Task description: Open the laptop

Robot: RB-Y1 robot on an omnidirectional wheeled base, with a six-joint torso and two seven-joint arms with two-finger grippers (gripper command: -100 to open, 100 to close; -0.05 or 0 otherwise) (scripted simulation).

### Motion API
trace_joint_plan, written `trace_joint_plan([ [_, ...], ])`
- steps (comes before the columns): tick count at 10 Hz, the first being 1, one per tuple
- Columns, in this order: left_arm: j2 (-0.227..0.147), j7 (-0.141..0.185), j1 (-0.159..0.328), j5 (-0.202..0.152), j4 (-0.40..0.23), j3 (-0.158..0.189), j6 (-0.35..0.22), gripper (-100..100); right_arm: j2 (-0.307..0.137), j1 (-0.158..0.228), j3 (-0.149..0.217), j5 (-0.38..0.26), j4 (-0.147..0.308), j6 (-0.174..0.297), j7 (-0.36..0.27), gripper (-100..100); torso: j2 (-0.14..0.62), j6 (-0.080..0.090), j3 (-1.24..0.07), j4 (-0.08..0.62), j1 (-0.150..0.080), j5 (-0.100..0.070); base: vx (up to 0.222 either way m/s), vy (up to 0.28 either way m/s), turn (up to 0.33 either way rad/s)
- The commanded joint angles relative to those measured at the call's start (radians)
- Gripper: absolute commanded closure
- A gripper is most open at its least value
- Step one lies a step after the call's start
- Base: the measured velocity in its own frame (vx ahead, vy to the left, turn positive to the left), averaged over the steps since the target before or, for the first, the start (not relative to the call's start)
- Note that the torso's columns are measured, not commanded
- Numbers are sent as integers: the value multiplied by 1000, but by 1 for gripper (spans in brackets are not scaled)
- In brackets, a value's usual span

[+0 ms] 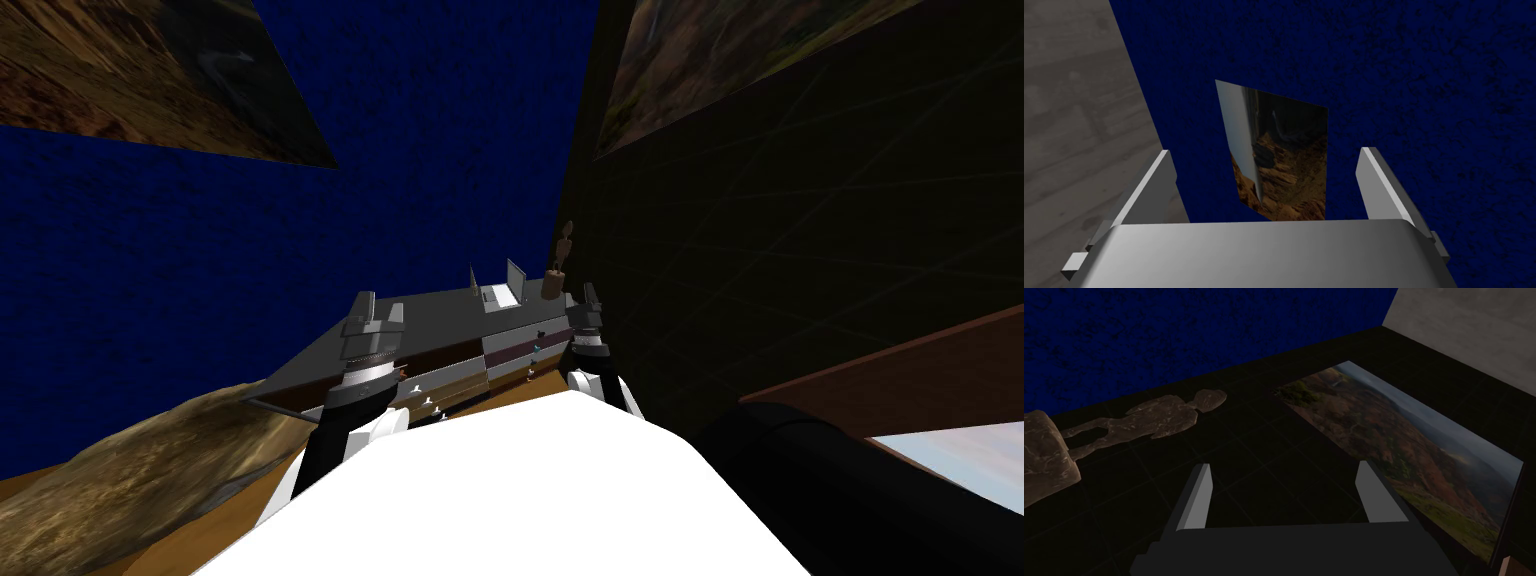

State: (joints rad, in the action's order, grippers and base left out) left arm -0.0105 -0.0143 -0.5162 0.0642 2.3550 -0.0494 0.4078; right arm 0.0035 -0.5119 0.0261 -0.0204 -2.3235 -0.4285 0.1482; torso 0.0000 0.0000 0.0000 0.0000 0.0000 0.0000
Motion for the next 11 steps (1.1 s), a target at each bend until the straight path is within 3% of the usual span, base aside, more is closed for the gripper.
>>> trace_joint_plan([
  [1,0,0,0,0,0,0,0,0,0,0,0,0,0,0,0,0,40,0,-82,41,0,0,0,0,0],
  [9,0,0,0,0,0,0,0,0,0,0,0,0,0,0,0,0,618,0,-1234,617,0,0,0,0,0],
  [10,0,0,0,0,0,0,0,0,-43,2,4,-4,8,2,-9,-100,691,0,-1382,691,0,0,7,9,33],
  [11,0,0,0,0,0,0,0,0,-74,3,9,-9,17,3,-18,-100,725,0,-1451,724,0,0,4,16,45],
])
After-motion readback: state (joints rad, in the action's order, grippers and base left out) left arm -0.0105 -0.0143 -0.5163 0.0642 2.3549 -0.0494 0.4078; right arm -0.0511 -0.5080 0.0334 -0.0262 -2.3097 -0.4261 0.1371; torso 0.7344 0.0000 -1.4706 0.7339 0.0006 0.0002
